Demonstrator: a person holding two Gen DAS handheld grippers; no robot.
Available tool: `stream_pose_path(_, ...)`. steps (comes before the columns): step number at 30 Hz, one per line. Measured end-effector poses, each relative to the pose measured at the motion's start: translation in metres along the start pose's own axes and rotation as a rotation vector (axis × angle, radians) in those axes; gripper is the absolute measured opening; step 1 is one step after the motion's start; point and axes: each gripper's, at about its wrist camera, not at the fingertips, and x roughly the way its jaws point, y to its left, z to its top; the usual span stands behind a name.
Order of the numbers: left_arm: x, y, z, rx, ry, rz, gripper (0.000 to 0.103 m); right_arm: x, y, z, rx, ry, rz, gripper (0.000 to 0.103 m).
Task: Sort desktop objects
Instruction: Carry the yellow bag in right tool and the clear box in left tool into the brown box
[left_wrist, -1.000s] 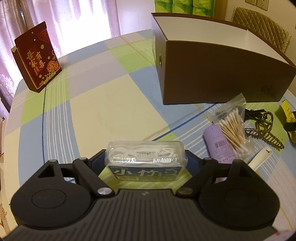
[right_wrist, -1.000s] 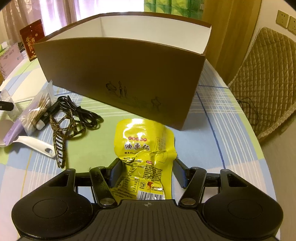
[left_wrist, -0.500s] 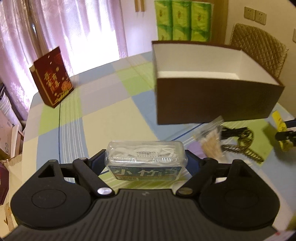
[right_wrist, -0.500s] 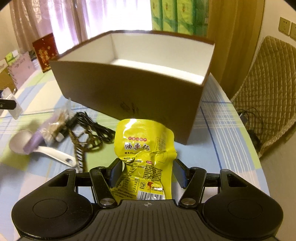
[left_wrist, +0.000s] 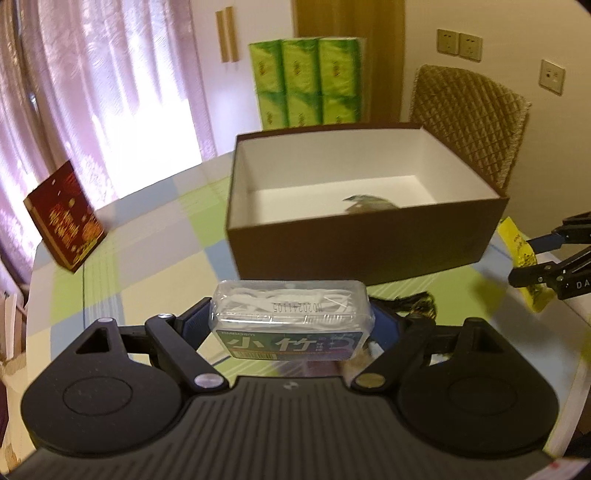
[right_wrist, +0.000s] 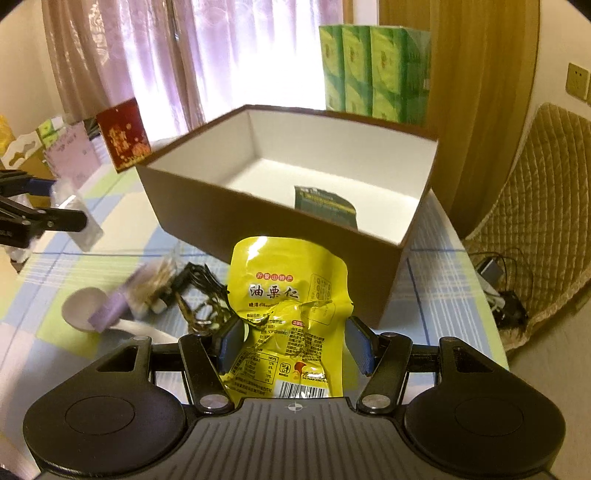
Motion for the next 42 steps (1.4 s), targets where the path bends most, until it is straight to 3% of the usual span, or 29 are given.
stream_pose_path(14,0.008,-0.035,0.044,0.102,-0.069,-0.052,0.084,-0.008,-0.007,0.051,-0.028,-0.067,0.061,0.057)
stream_pose_path(24,0.025,-0.040,0.093,0.131,-0.110,-0.070,0.084,0.009,-0.022,0.099,-0.046,-0.101,0.083,0.057)
stream_pose_path(34,0.053,-0.033,0.126,0.113,-0.090,-0.106,0.084,0.040,-0.048,0.131,-0.032,-0.096,0.133,0.057)
stream_pose_path(42,0.094,-0.029,0.149,0.081,-0.042,-0.142,0.084,0.077,-0.064,0.149,-0.067,-0.037,0.105,0.057)
